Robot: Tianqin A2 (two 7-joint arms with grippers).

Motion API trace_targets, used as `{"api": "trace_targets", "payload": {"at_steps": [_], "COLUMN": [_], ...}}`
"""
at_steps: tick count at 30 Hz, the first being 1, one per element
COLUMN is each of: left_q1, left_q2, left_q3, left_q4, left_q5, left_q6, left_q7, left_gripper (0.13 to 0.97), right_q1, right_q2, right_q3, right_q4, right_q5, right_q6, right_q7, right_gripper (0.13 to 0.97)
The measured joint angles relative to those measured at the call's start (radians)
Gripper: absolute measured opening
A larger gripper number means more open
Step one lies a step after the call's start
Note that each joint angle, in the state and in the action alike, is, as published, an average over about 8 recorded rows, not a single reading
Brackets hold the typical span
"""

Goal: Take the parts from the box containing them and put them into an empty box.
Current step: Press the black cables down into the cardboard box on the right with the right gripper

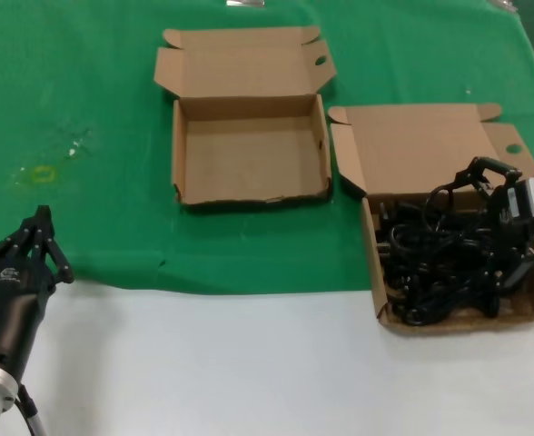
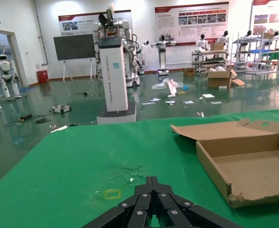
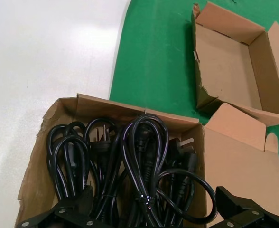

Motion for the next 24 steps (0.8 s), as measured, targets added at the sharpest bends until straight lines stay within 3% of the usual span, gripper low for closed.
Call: {"api": "trace_targets", "payload": {"at_steps": [5, 14, 22, 24], "left_q1": [0.000, 0.000, 0.000, 0.000], "left_q2": [0.000, 0.000, 0.000, 0.000], "left_q3": [0.000, 0.000, 0.000, 0.000], "left_q4": [0.000, 0.000, 0.000, 0.000], "left_q5": [0.000, 0.000, 0.000, 0.000], "left_q6": [0.000, 0.000, 0.000, 0.000], "left_q7": [0.000, 0.000, 0.000, 0.000], "left_gripper": [0.144, 0.144, 0.144, 0.144], "right_q1": [-0.001, -0.009, -0.011, -0.012], "right_q2": [-0.014, -0.023, -0.025, -0.026], "right_q3": [0.007, 0.025, 0.038, 0.040], "right_q4": [-0.014, -0.029, -0.035, -0.037], "right_q5": [-0.019, -0.039, -0.048, -0.049], "right_q6": [0.001, 0.001, -0.002, -0.004], "right_q7": [-0.008, -0.008, 0.000, 0.002], "right_gripper": [0.924, 0.811, 0.627, 0.627]}}
